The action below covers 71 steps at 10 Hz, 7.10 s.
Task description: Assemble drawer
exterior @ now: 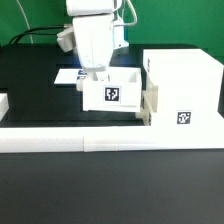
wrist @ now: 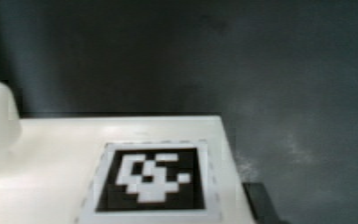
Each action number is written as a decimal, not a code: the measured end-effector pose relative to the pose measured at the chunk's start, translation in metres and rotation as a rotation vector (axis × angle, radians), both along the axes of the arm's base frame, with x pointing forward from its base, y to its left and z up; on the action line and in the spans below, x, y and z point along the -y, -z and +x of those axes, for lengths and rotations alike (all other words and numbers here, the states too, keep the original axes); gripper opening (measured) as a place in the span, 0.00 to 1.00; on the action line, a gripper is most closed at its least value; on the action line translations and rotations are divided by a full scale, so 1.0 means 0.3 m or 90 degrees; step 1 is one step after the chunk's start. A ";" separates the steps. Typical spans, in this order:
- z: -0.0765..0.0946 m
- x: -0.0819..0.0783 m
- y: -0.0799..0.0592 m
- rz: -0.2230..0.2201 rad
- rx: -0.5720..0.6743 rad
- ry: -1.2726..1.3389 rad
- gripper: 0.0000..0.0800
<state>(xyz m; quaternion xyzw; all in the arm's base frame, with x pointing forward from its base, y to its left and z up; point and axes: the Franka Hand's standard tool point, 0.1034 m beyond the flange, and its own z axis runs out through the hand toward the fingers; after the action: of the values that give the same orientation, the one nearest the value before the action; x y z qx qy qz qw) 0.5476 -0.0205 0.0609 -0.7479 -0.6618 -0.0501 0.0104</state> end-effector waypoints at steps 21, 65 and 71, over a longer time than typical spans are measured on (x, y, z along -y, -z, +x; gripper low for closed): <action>-0.015 -0.034 0.005 -0.031 -0.024 -0.073 0.06; -0.028 -0.112 0.017 -0.033 -0.025 -0.049 0.06; -0.023 -0.093 0.021 -0.051 -0.019 -0.060 0.06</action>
Offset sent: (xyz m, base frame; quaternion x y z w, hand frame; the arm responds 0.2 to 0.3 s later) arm -0.0013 0.0034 0.0008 0.0215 -0.0437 -0.0730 0.9961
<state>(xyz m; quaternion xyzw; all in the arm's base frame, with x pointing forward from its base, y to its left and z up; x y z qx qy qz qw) 0.5408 0.0075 0.0547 -0.7161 -0.6978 -0.0115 -0.0073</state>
